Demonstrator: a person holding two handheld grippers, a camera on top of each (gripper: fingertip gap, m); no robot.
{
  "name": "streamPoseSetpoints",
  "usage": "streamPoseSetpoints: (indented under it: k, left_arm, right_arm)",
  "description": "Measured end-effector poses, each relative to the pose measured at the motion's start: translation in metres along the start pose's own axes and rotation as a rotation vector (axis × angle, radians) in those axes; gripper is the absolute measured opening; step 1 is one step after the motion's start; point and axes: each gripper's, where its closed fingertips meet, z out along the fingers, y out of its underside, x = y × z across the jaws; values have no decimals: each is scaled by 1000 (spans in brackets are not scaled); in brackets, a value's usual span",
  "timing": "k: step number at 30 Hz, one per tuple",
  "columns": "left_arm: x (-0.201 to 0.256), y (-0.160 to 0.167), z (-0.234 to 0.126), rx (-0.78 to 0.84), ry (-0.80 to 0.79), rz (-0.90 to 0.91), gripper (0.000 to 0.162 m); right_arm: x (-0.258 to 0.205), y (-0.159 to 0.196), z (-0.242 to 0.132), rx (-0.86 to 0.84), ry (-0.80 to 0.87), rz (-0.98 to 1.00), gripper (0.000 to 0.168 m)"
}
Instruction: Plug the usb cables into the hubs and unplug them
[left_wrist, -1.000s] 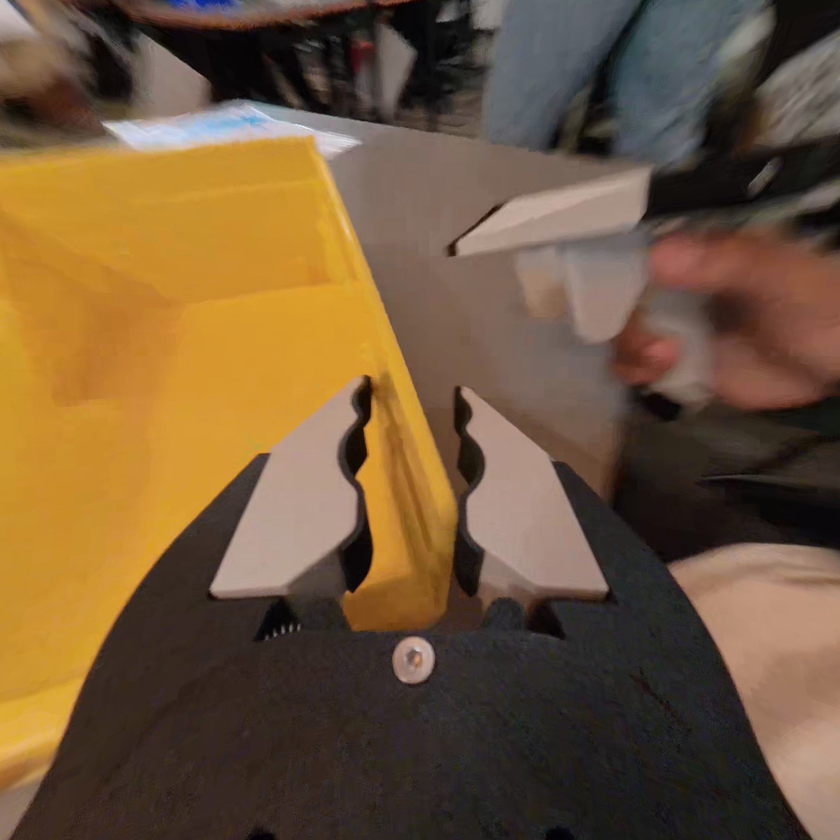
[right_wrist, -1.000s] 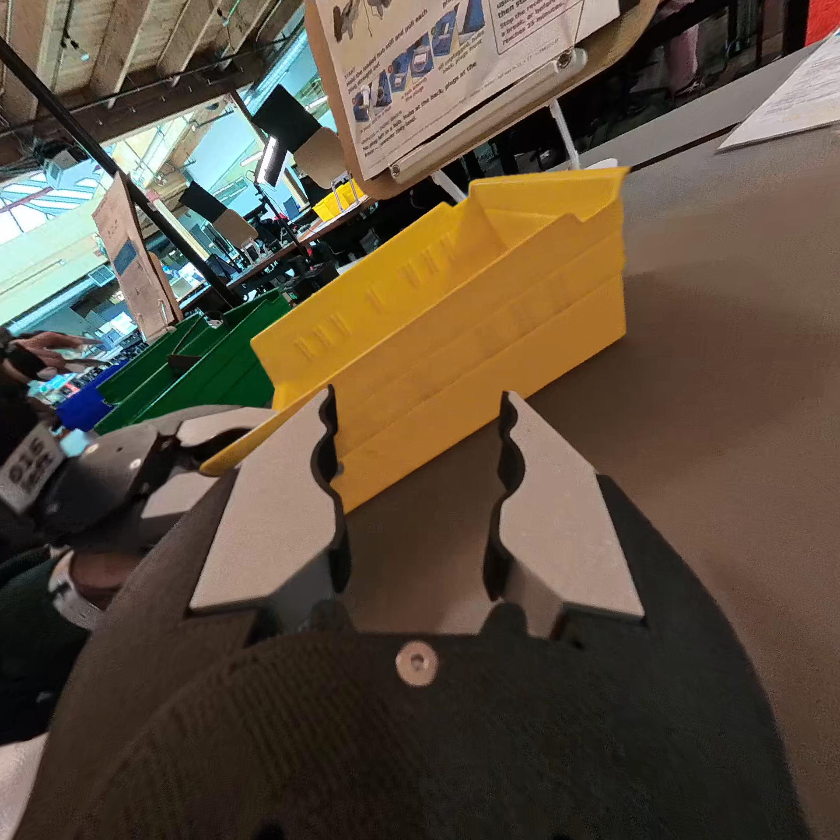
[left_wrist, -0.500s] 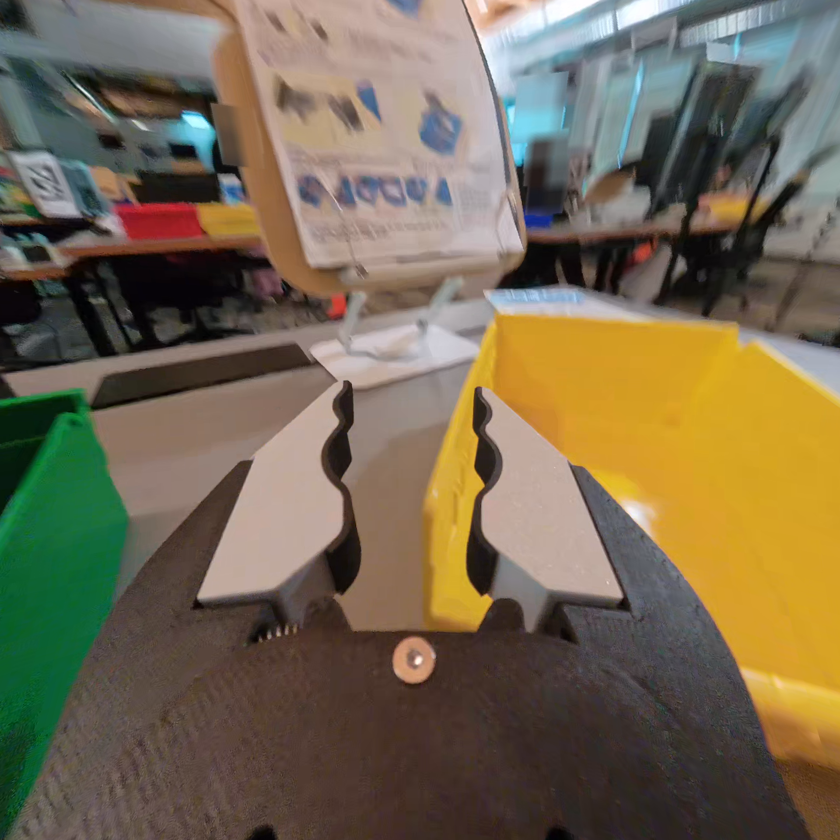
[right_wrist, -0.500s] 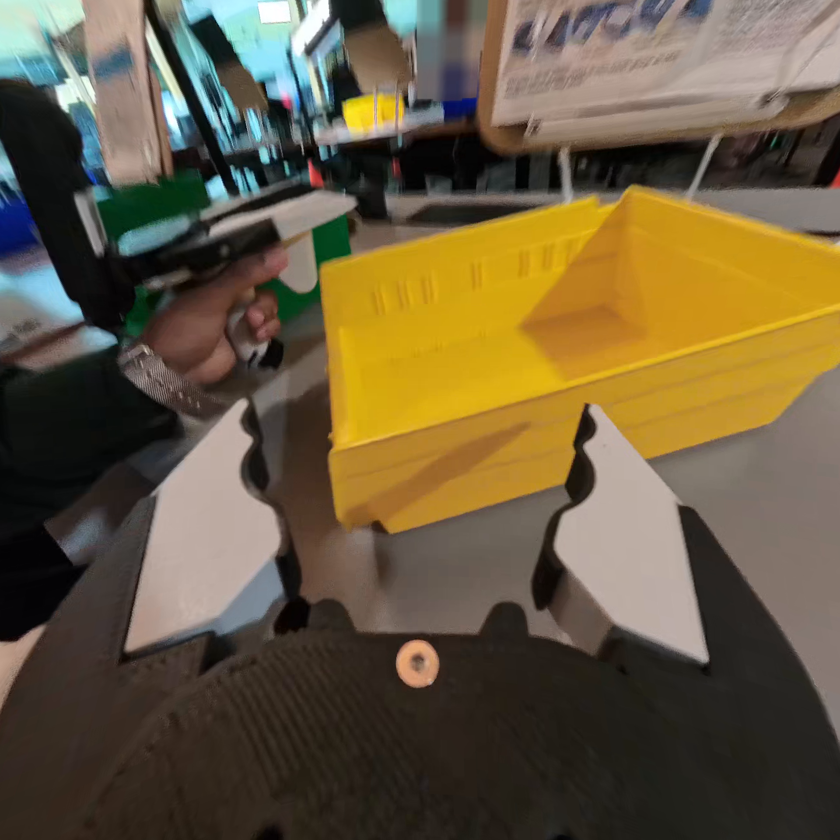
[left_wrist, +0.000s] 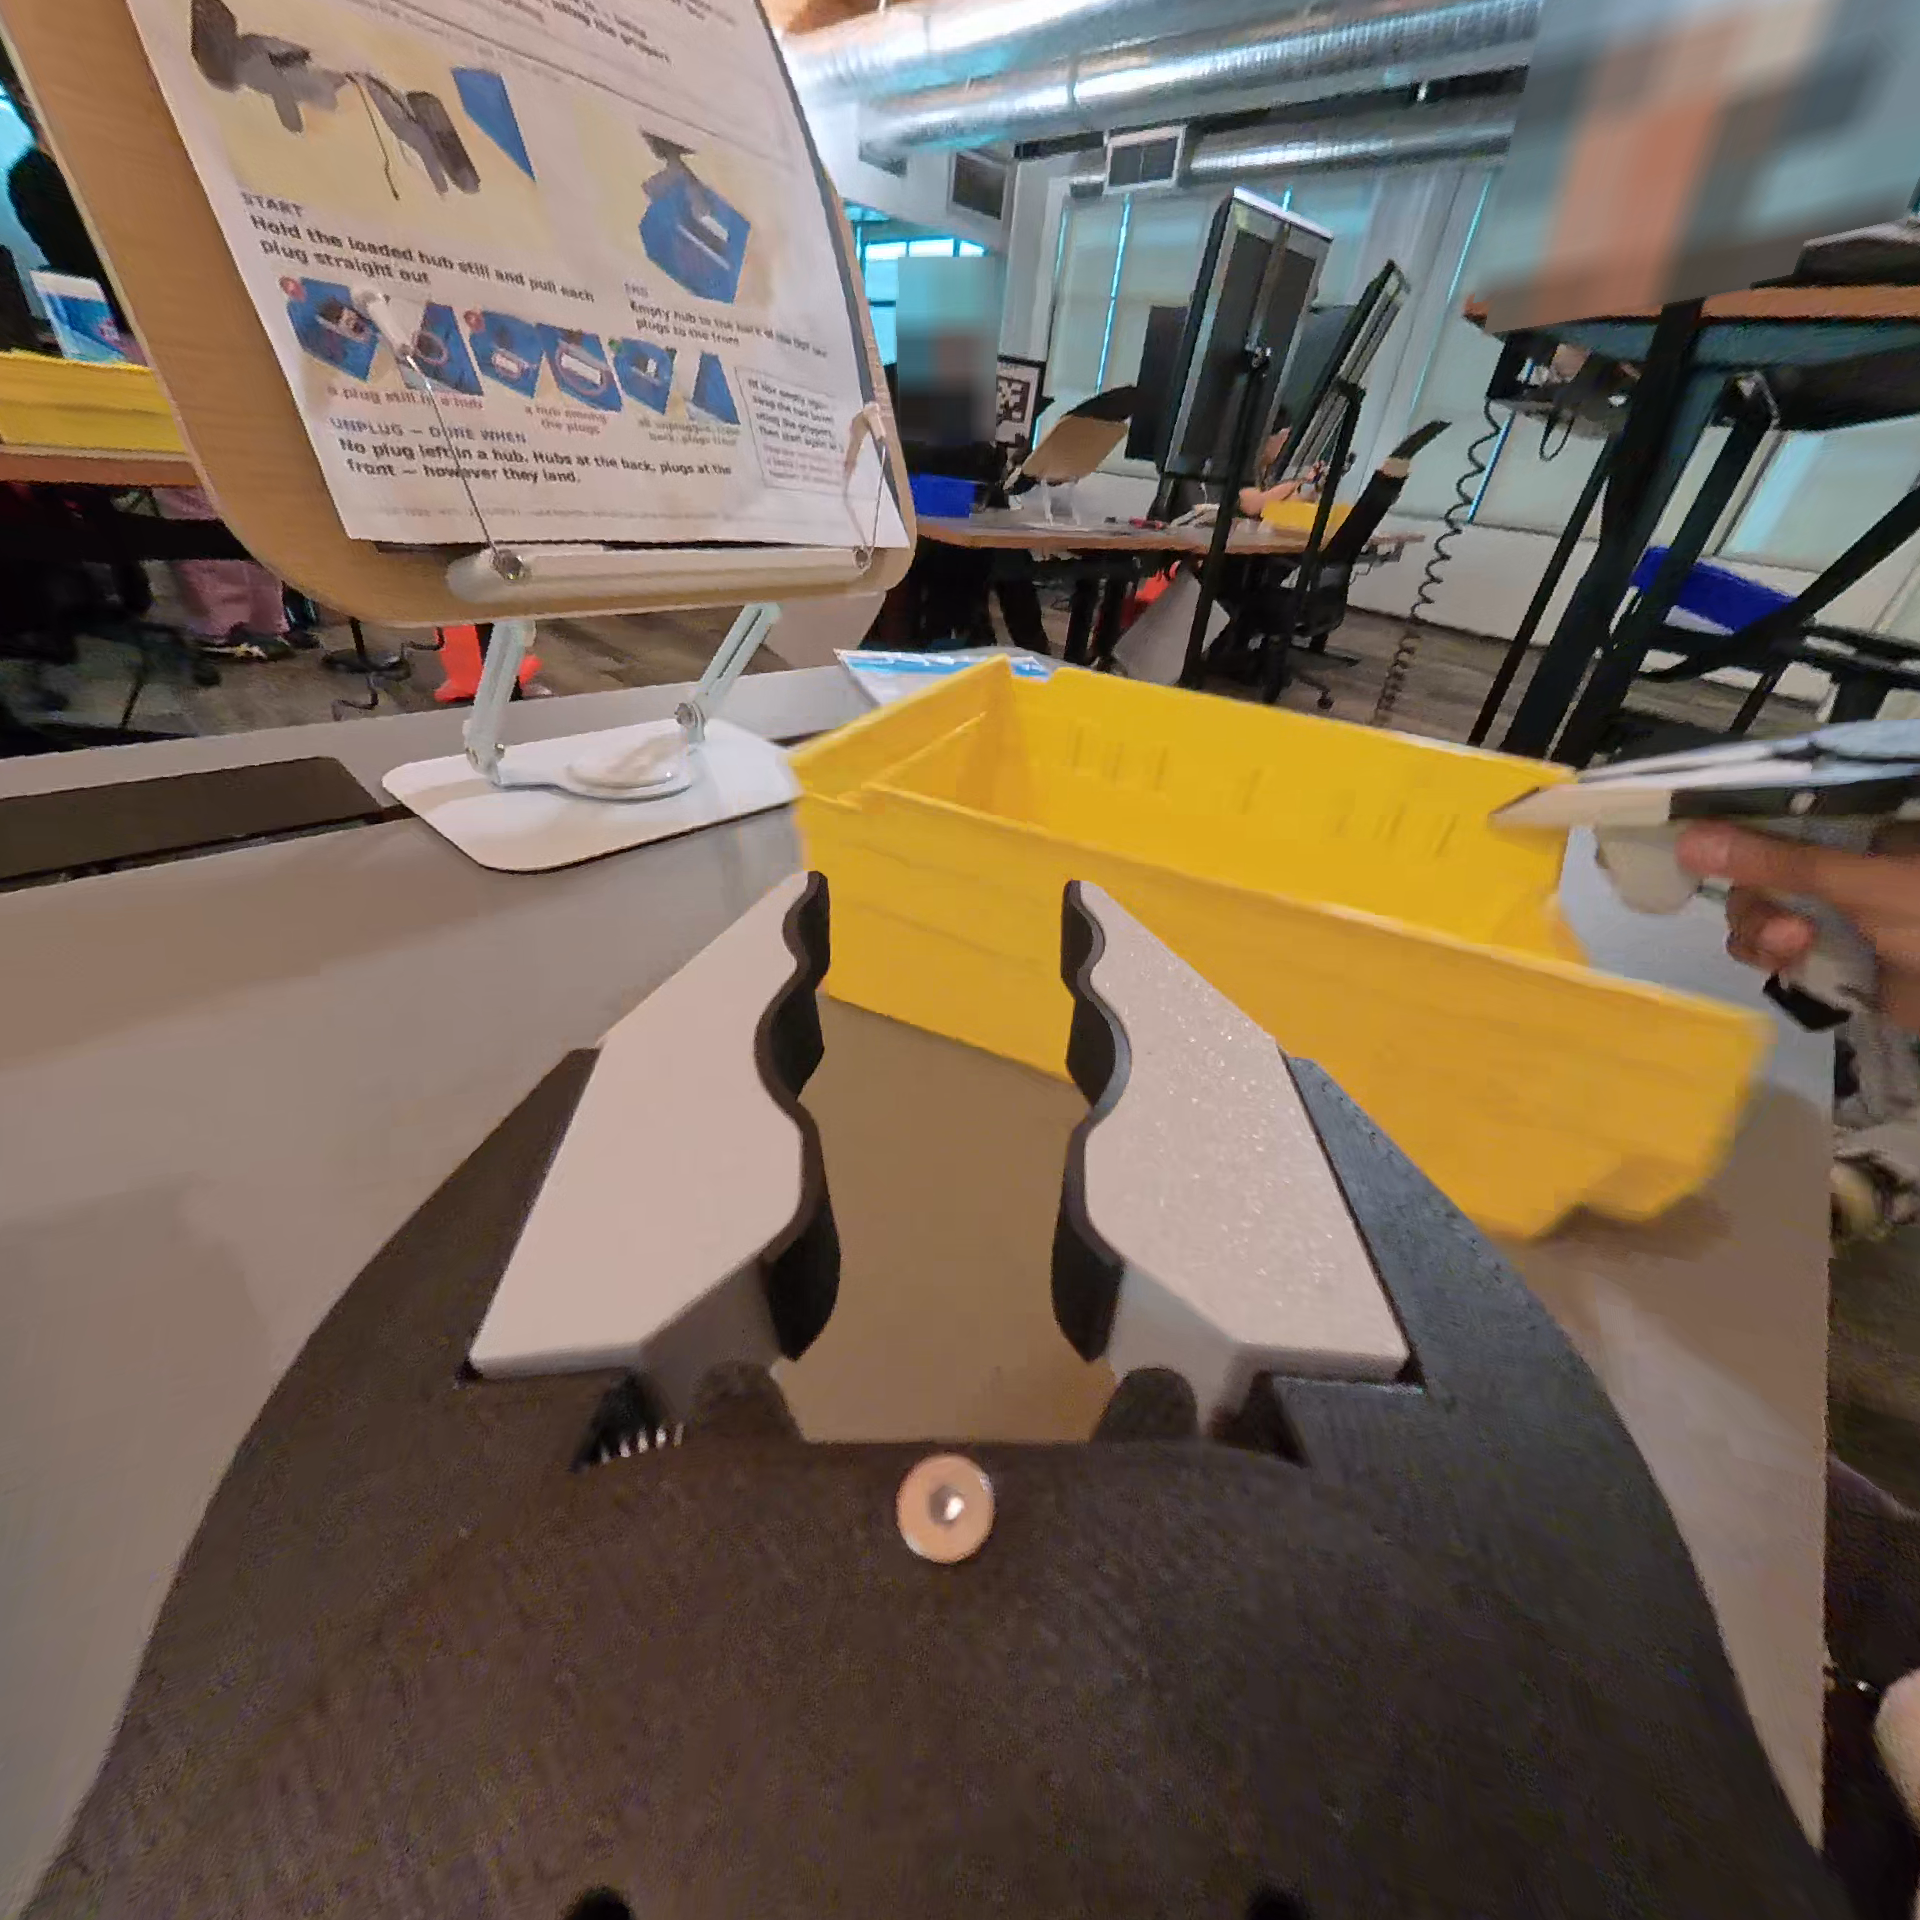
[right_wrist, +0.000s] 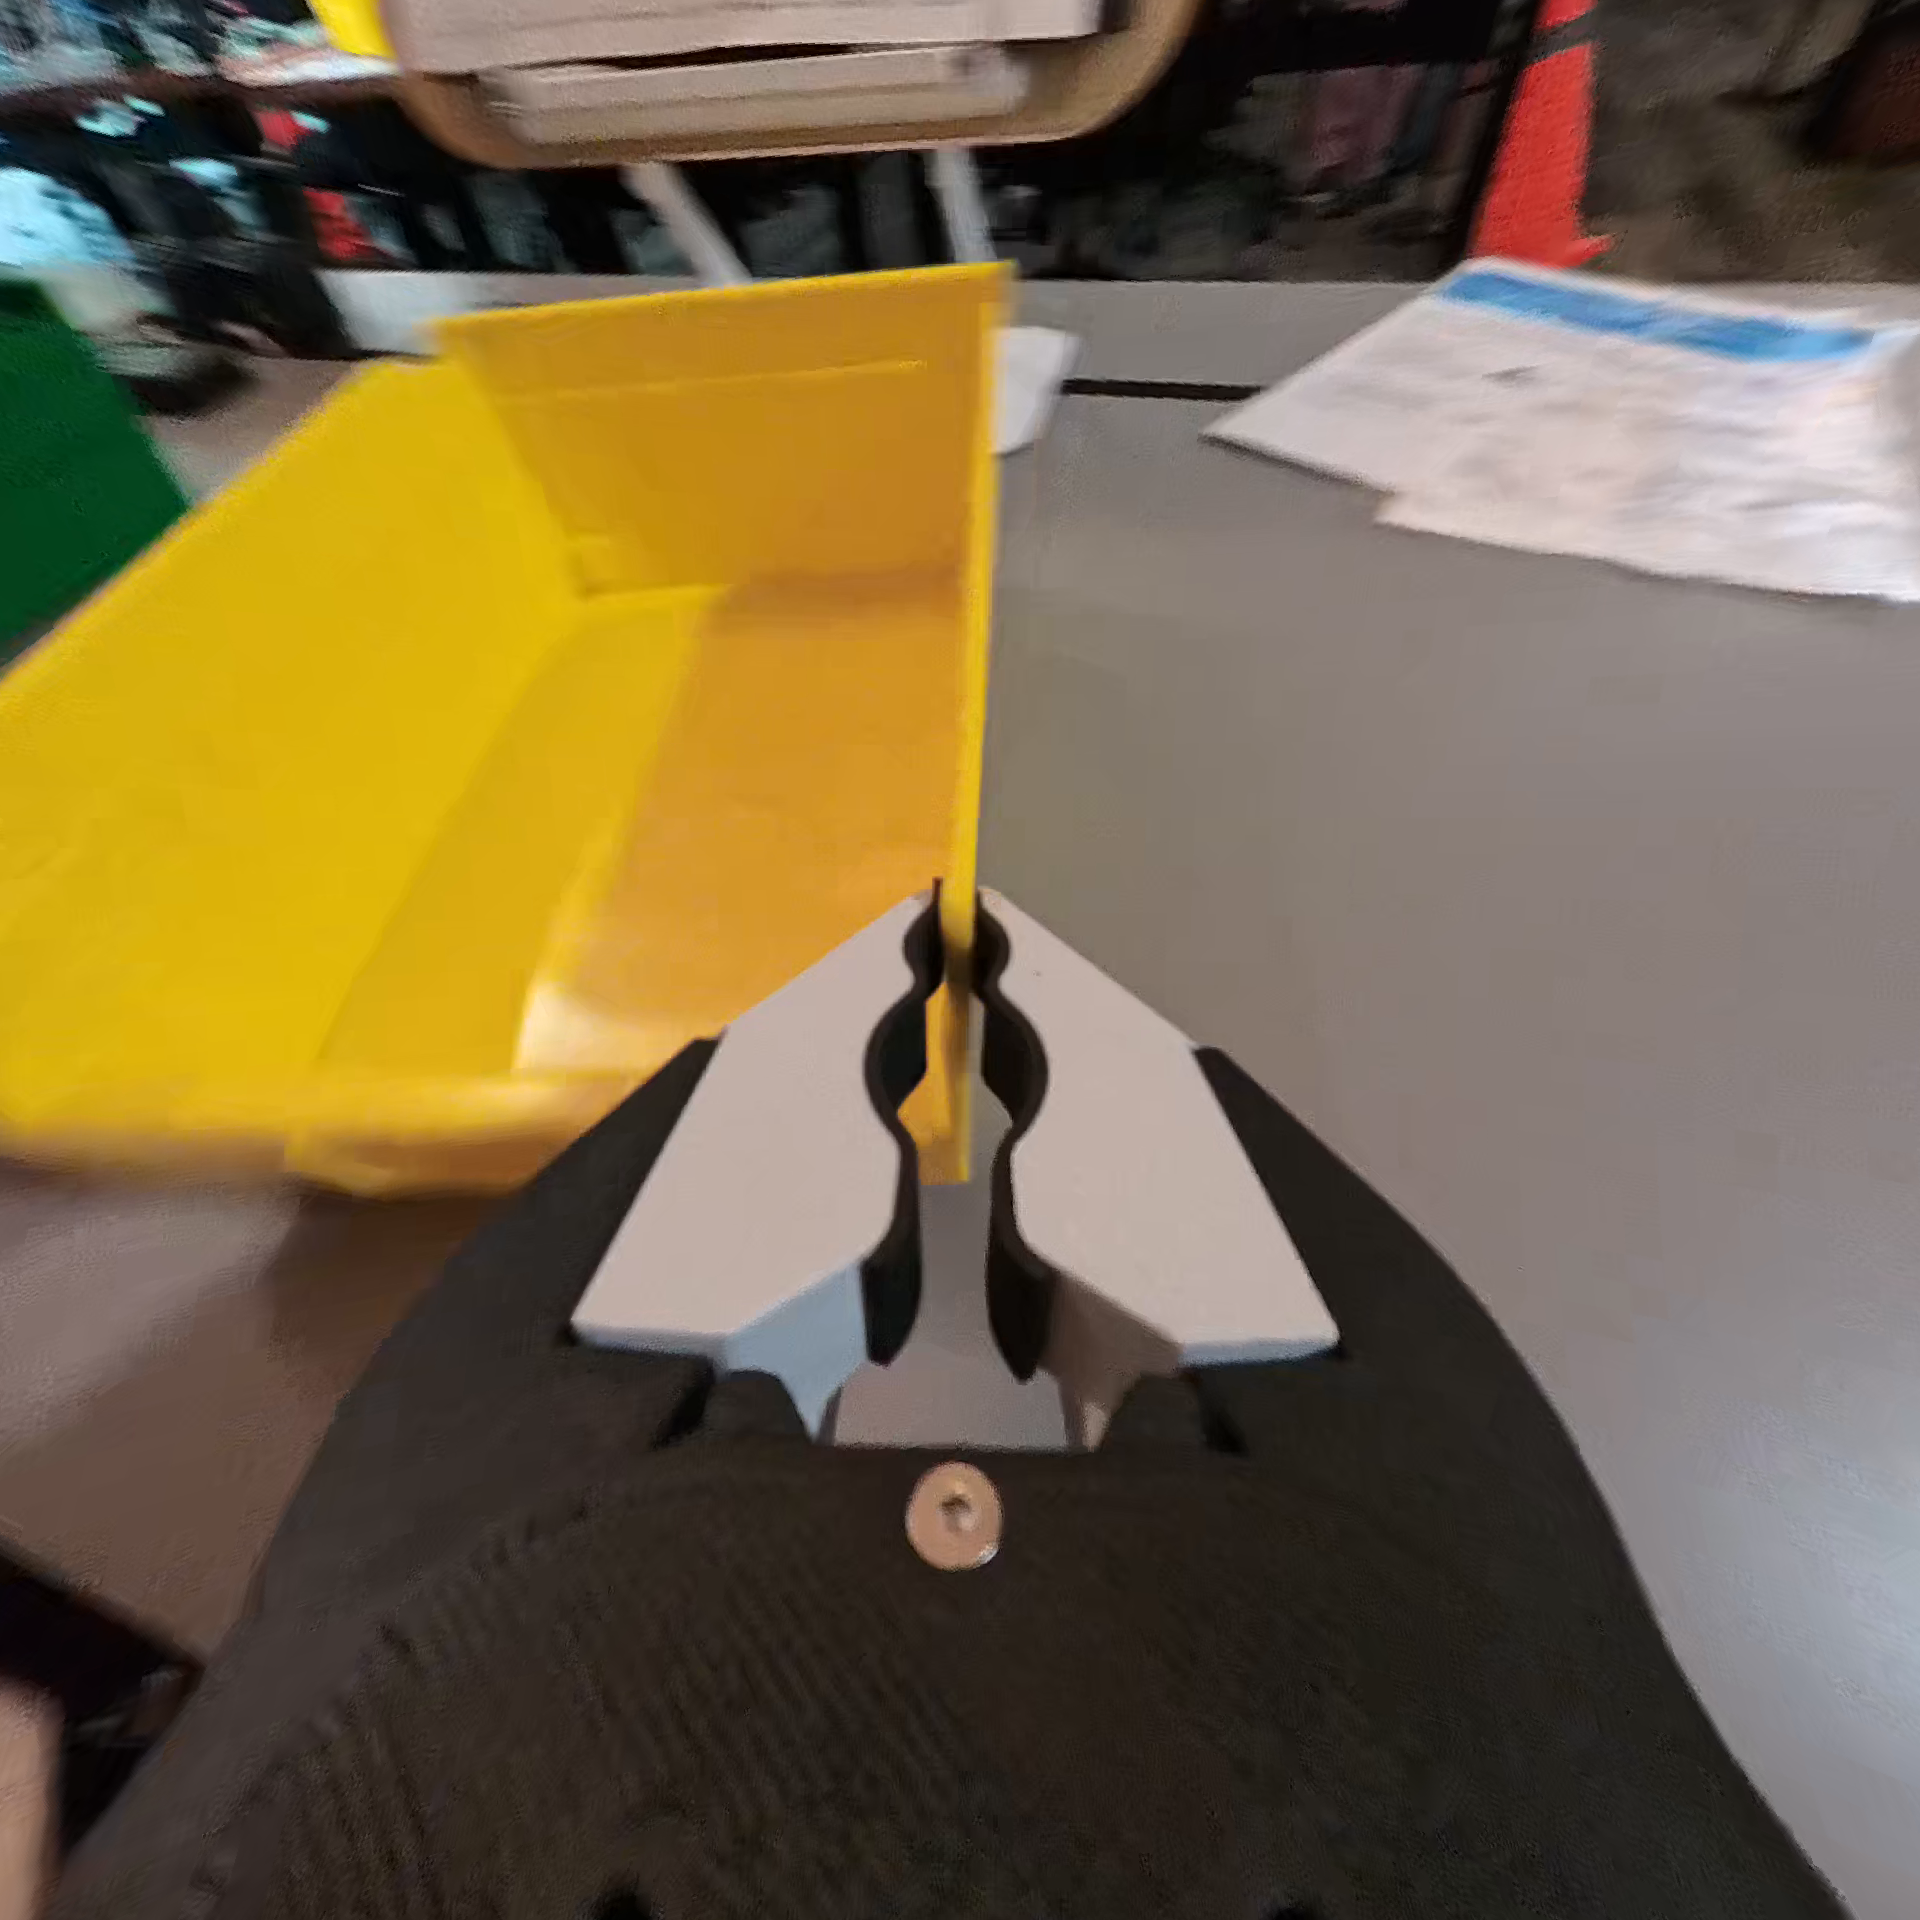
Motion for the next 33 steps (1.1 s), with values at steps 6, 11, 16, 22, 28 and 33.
streamPoseSetpoints:
  k: [6,11,16,22,28,33]
  left_arm:
    - [3,17,7,-79,3,62,38]
    - [-15,-5,-2,42,-139,159,33]
    - [-20,-1,0,20,-149,126,34]
    - [-22,2,1,9,-151,121,34]
    - [-24,5,3,-2,-148,99,34]
    - [-22,8,5,-16,-136,94,34]
  right_arm:
    - [116,7,-58,106,126,231,11]
    - [168,17,-94,176,237,305,5]
    - [191,20,-102,214,317,330,4]
    - [220,24,-119,302,324,424,4]
    - [232,24,-124,336,366,410,5]
    - [244,22,-120,338,412,429,8]
